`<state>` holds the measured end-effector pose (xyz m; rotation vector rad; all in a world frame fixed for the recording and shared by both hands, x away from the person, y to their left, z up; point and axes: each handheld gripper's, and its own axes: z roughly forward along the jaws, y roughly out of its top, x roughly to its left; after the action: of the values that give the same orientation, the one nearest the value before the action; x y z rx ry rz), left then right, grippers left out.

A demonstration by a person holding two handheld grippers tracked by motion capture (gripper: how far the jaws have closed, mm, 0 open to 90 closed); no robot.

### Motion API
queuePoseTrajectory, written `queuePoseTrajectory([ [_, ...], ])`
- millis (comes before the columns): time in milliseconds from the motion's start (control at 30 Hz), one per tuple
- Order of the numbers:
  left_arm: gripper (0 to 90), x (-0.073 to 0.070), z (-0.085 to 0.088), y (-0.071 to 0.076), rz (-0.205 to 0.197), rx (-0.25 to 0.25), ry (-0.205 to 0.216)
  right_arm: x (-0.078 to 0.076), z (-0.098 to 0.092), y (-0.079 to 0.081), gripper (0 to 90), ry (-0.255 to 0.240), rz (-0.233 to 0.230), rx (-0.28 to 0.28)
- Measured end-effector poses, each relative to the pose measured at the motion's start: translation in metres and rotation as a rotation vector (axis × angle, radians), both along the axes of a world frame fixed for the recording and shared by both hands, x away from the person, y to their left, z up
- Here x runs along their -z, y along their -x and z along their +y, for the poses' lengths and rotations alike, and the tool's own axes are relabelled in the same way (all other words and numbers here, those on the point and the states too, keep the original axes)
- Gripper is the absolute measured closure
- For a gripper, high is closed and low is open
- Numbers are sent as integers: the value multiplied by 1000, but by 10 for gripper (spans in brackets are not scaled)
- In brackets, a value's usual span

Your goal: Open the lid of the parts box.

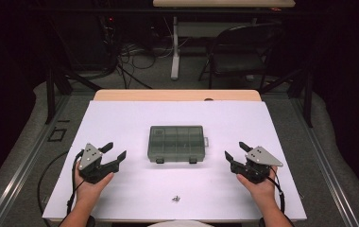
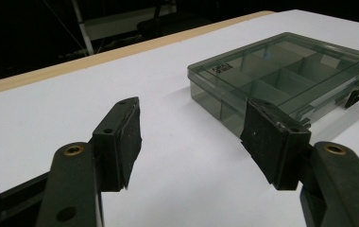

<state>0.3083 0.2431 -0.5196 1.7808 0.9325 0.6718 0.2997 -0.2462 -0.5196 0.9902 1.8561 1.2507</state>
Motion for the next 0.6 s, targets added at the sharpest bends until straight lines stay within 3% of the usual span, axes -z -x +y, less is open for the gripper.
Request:
queuePoseTrajectory([
  [267,416,0,0,-1,1,11,19,-4,1,0,388,-25,-8,-32],
  [300,427,-1,0,-2,3,21,40,-6,0,0,416,-26,3,-49],
  [433,453,-3,-1,-3,14,37,44,-12,2,0,446,-4,-3,-84],
  [500,460,-5,-2,-4,17,50,44,-15,2,-1,458,-1,20,-103],
  [600,506,-8,-5,-6,25,63,48,-26,9,-1,461,52,1,-157],
])
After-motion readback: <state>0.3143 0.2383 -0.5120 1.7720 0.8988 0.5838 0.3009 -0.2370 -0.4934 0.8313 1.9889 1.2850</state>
